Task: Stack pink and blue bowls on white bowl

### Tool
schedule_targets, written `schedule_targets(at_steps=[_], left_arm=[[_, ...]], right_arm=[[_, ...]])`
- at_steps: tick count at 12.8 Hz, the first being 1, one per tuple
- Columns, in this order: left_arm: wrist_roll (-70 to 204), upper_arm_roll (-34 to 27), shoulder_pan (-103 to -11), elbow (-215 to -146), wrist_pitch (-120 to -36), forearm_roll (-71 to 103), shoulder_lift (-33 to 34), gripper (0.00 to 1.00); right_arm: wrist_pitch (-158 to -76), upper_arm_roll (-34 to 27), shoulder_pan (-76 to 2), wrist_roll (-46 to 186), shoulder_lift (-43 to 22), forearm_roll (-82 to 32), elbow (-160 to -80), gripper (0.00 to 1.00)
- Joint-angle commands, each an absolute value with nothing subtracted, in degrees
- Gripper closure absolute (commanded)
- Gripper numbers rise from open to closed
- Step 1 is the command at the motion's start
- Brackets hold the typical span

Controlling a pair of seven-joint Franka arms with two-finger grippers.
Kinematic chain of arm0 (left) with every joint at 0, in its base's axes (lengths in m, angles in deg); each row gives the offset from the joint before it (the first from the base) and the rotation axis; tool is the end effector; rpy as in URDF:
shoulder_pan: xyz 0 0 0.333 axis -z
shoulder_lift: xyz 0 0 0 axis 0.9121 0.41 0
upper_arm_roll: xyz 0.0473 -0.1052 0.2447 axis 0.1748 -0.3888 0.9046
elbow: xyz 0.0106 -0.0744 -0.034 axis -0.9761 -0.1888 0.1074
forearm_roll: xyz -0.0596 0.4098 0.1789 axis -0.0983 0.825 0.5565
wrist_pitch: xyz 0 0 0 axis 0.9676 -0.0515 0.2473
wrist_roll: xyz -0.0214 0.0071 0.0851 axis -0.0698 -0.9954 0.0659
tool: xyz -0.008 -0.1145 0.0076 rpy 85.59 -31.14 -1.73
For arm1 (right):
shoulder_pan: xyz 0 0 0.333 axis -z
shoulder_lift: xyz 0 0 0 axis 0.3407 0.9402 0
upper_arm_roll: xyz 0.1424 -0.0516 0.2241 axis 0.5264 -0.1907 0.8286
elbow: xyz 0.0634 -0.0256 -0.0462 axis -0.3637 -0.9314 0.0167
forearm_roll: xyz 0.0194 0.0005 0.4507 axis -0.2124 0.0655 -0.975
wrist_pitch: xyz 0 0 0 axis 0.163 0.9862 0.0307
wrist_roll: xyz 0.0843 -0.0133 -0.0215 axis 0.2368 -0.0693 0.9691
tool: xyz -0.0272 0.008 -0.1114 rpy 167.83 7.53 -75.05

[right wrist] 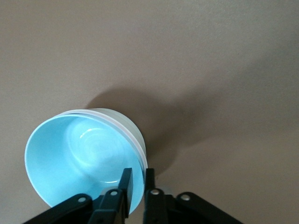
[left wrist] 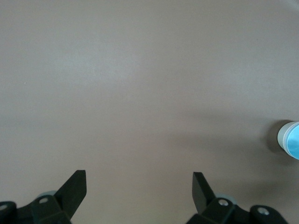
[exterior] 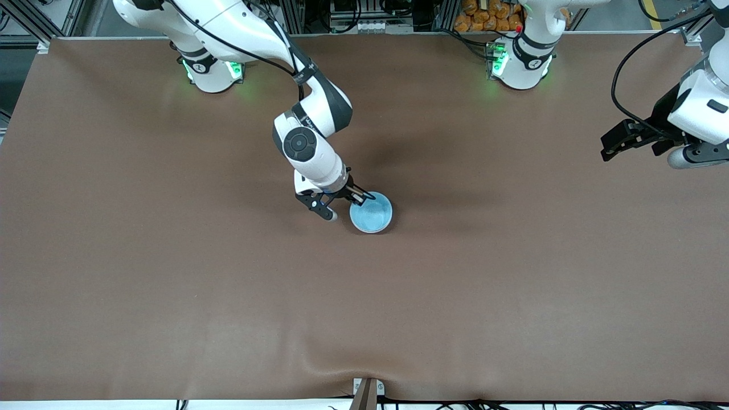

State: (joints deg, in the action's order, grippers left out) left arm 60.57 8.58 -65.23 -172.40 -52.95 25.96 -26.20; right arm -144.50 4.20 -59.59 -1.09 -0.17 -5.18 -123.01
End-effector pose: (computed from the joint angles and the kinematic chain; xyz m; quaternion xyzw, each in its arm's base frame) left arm 0.6089 -0.0684 0.5663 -0.9986 -0.0519 -0.0100 0.0100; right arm 0.5124 0.4627 0.1497 -0.9383 0.3215 0.0527 0.1157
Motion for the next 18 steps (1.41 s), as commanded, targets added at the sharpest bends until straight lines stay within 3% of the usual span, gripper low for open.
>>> schedule_targets(at_steps=[1, 3, 4, 5, 6, 9, 14, 18], left_arm=[[61.63, 8.09, -65.71, -171.53, -51.75, 26.24, -26.29, 0.0], [61.63, 8.09, -65.71, -171.53, -51.75, 26.24, -26.29, 0.0], [61.71, 8.09, -65.71, -171.53, -51.75, 26.24, -26.37, 0.0], [61.63, 8.09, -65.71, -171.53, -51.66, 26.24, -26.55, 0.0], [61.71, 8.09, -65.8, -171.79, -51.58, 26.24, -26.81, 0.0], [61.8, 8.18, -65.88, -172.5, -50.52, 26.15, -27.69, 0.0], [61.71, 8.53, -66.06, -172.15, -50.26, 26.07, -27.69, 0.0], [61.71, 8.62, -67.2, -172.06, -50.34, 23.87, -27.6, 0.0]], right_arm=[[-142.44, 3.55, -59.74, -2.86, 0.49, -3.92, -118.45, 0.39], [-133.6, 2.77, -58.77, -2.86, 0.4, -3.92, -112.23, 0.25], [-128.51, 2.15, -57.98, -2.77, 0.32, -3.92, -108.8, 0.25], [-124.19, 2.15, -56.84, -2.77, 0.32, -3.92, -105.55, 0.16], [-121.62, 2.15, -55.61, -2.42, 0.23, -3.92, -103.17, 0.0], [-118.97, 4.5, -47.64, 0.47, -2.57, -4.18, -101.74, 0.0], [-110.1, 19.79, -25.85, 9.25, -6.71, 2.83, -101.83, 0.0], [-102.55, 20.43, -19.05, 22.41, -10.92, 6.98, -101.83, 0.0]])
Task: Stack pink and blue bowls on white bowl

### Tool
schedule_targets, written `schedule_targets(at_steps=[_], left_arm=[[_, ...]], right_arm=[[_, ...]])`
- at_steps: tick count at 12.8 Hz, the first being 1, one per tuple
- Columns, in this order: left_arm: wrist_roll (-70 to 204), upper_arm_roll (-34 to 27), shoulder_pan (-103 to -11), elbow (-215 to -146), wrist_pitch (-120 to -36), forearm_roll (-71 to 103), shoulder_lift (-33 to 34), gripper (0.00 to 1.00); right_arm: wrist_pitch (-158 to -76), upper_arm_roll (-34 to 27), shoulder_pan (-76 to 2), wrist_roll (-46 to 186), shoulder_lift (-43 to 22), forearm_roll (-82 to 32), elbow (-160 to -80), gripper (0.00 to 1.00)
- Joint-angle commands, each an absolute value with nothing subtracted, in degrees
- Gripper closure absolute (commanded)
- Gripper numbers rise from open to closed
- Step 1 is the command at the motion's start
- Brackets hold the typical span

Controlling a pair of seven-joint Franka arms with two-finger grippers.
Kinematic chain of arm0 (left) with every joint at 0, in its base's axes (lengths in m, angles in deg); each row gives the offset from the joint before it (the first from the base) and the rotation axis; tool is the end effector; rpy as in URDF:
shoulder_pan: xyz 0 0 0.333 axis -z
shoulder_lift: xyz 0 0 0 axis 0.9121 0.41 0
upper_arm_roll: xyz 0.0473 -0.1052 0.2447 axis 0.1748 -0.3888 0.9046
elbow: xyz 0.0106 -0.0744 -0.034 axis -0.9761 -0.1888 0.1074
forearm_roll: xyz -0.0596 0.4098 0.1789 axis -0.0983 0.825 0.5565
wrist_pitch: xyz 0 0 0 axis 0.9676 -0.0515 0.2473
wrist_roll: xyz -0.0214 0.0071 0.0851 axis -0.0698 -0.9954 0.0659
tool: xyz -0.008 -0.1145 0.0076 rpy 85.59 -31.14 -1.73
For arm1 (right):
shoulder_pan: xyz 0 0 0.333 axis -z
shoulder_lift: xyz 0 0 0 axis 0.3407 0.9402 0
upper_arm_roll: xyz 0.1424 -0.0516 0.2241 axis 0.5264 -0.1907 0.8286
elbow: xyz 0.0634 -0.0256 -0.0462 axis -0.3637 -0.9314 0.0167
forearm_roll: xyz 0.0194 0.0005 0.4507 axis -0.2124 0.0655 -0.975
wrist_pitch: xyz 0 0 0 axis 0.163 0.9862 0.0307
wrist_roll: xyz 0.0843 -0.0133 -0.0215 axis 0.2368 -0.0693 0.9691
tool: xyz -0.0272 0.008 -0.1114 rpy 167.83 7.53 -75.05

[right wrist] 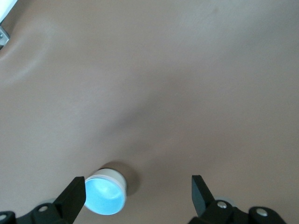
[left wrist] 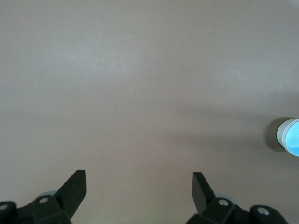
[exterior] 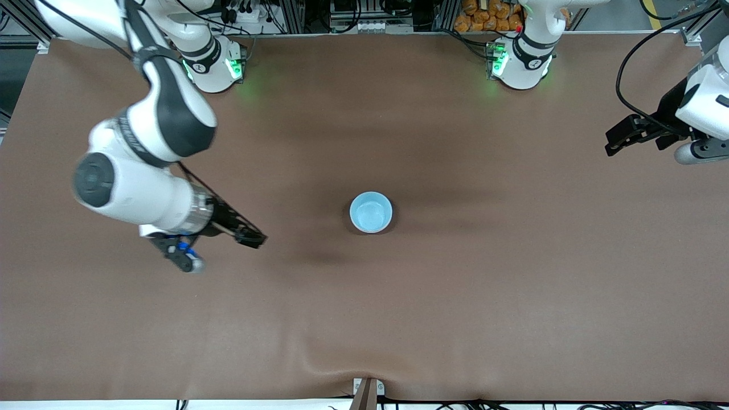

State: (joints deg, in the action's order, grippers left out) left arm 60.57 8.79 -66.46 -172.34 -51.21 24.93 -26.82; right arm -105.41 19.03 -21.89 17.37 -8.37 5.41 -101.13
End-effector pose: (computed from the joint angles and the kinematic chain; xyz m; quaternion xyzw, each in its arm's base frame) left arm 0.6043 -0.0547 0.5707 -0.9979 -0.0647 0.0006 0.0032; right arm 0.6899 0.2223 0.3984 -0.9548 0.2710 0.0712 0.0996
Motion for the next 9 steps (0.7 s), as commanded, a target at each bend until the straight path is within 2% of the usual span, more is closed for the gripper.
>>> schedule_targets(at_steps=[1, 5, 9], left_arm=[[61.71, 8.62, -67.2, -172.06, -50.34, 23.87, -27.52, 0.0], [61.71, 8.62, -67.2, -172.06, -50.52, 23.87, -27.34, 0.0], [61.71, 8.62, -67.2, -172.06, -50.61, 23.87, -27.25, 0.0]], right_arm=[[-100.53, 18.86, -18.78, 28.2, -12.41, 7.15, -101.91, 0.0], [-94.36, 8.32, -19.65, 48.44, -21.28, 8.21, -103.23, 0.0], [-93.74, 6.63, -19.22, 52.69, -30.86, 13.92, -109.63, 0.0]])
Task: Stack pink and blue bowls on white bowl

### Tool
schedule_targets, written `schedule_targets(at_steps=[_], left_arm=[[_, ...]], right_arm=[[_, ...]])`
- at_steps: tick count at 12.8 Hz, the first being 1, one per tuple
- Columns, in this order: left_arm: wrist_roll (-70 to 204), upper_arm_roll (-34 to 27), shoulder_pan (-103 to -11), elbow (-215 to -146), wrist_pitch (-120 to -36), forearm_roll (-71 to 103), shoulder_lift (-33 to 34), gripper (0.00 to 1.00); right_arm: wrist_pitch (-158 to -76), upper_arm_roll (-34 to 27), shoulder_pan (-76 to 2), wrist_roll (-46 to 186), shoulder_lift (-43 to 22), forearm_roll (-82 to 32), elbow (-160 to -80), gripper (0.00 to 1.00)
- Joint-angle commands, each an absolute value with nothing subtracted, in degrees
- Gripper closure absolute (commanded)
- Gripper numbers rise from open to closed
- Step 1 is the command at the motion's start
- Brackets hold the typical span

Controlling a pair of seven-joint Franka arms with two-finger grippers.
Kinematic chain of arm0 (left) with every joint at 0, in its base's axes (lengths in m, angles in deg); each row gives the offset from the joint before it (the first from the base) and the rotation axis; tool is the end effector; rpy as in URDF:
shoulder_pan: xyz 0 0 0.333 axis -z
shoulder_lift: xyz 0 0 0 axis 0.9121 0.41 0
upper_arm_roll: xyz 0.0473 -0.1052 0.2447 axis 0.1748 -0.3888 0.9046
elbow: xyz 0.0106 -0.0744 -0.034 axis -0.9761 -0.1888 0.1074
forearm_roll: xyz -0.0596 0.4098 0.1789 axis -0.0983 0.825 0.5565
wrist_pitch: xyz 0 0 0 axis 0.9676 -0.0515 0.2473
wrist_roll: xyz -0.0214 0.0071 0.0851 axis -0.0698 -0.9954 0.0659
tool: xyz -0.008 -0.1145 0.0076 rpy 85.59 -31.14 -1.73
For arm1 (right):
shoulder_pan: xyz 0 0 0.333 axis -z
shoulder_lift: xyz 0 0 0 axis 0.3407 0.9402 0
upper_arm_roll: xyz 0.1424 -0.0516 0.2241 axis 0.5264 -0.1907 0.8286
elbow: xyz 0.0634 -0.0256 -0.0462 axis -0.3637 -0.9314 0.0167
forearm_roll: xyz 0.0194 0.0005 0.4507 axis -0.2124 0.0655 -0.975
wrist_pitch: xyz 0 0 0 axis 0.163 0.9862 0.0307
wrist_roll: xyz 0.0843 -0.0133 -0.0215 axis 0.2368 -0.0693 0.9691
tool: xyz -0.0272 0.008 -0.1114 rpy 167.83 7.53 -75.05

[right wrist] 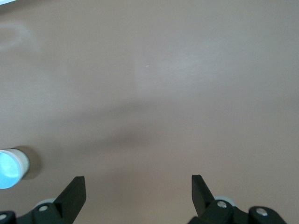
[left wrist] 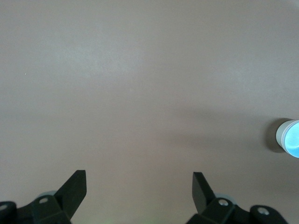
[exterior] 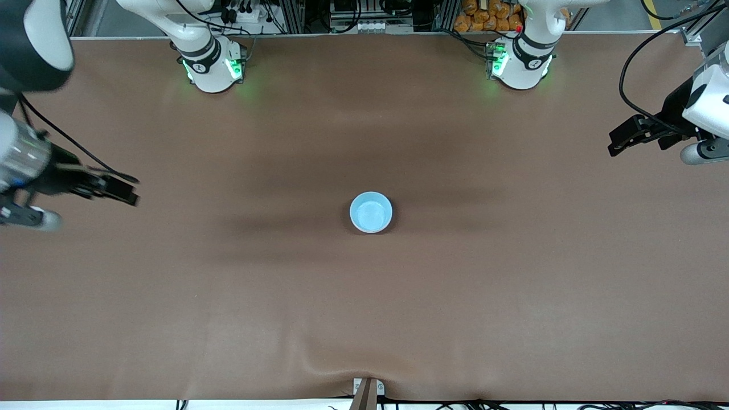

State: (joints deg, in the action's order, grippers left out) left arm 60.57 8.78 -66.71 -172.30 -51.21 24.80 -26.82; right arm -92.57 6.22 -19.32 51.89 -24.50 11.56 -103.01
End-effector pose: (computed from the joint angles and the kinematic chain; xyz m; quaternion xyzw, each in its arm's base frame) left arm 0.6045 -0.0525 0.5711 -0.9978 -0.0668 0.0005 0.0020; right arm 0.6576 0.0429 0.5433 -0.9966 0.0815 0.0035 0.0122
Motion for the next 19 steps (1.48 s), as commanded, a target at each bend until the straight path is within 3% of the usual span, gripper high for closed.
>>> schedule_targets(at_steps=[1, 5, 19], left_arm=[[61.71, 8.62, -67.29, -172.06, -50.61, 23.87, -27.25, 0.0], [61.71, 8.62, -67.2, -172.23, -50.52, 23.87, -27.43, 0.0], [63.12, 8.71, -69.4, -169.51, -50.43, 22.9, -26.64, 0.0]], right_arm=[[-93.3, 6.54, -18.87, 53.21, -33.15, 13.92, -110.87, 0.0], [-90.84, 6.45, -18.16, 53.48, -36.95, 14.54, -111.76, 0.0], [-86.36, 5.05, -17.81, 61.3, -37.83, 11.11, -109.56, 0.0]])
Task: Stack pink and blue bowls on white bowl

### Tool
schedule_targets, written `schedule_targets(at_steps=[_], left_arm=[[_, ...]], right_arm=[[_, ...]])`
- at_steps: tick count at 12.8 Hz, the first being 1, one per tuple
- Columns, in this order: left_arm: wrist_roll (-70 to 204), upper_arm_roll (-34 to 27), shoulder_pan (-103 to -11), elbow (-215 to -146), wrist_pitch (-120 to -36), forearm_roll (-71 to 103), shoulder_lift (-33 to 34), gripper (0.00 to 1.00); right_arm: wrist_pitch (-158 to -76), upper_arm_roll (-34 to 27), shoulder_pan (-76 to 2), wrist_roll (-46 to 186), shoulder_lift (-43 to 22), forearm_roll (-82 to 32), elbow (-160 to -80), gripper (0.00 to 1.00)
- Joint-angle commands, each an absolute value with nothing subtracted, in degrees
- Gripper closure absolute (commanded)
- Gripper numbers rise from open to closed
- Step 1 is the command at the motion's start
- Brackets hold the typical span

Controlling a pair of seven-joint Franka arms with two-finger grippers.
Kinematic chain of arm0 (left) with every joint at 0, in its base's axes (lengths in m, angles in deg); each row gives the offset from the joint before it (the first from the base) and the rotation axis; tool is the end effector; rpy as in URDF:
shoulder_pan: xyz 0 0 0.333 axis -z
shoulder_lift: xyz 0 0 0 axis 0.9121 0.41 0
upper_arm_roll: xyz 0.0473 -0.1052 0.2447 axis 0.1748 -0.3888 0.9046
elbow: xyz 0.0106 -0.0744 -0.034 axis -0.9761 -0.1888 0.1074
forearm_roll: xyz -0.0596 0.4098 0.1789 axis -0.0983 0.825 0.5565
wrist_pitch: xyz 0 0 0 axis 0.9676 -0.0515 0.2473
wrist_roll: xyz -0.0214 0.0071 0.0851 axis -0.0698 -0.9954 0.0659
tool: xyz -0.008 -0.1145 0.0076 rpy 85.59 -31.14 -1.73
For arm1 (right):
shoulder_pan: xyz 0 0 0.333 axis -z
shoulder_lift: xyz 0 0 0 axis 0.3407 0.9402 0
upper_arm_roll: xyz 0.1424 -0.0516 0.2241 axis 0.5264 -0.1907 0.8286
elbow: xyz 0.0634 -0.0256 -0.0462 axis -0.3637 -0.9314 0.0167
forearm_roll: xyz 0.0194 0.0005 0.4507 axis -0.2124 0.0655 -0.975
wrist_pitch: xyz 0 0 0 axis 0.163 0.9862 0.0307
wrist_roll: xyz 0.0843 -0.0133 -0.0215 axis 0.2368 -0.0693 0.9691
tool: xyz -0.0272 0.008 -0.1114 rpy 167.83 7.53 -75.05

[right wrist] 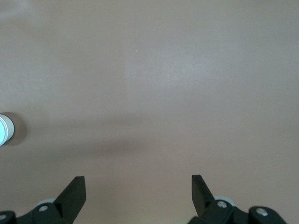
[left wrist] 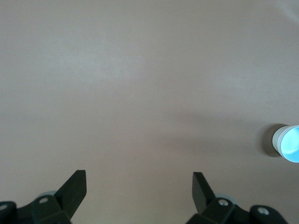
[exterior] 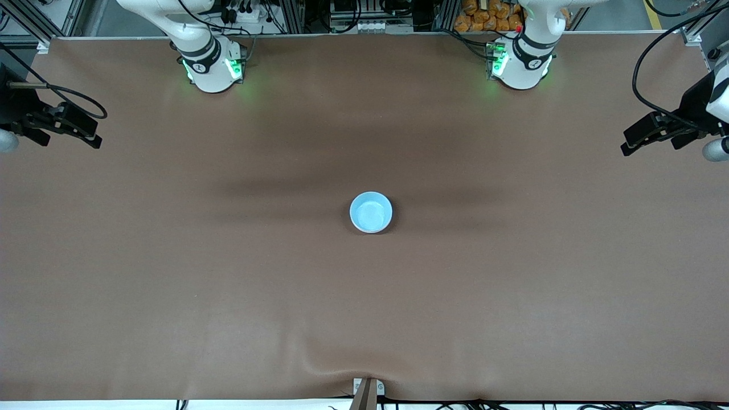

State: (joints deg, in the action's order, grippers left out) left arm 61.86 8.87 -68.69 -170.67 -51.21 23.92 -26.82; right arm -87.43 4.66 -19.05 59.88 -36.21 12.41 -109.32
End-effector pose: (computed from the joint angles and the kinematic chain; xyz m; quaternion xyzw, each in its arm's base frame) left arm 0.6067 -0.0324 0.5862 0.9972 0.0735 0.0127 0.0074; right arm 0.5965 0.0219 0.6053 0.9996 -0.0273 0.0005 0.0023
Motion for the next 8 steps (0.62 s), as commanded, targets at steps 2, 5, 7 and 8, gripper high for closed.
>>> schedule_targets(at_steps=[2, 5, 7, 8], left_arm=[[63.03, 8.62, -69.14, -169.6, -50.34, 22.9, -26.55, 0.0], [63.38, 8.27, -68.79, -169.6, -49.91, 22.99, -26.55, 0.0], [63.47, 8.09, -68.78, -169.6, -49.82, 22.82, -26.55, 0.0], [63.47, 8.09, -68.78, -169.6, -49.82, 22.81, -26.64, 0.0]], right_arm=[[-86.27, 5.05, -17.81, 61.48, -37.92, 11.11, -109.65, 0.0], [-86.35, 5.13, -17.89, 61.57, -37.92, 11.11, -109.74, 0.0], [-86.27, 5.22, -17.9, 61.57, -38.0, 11.11, -109.74, 0.0], [-86.35, 5.22, -17.9, 61.57, -38.0, 11.11, -109.74, 0.0]])
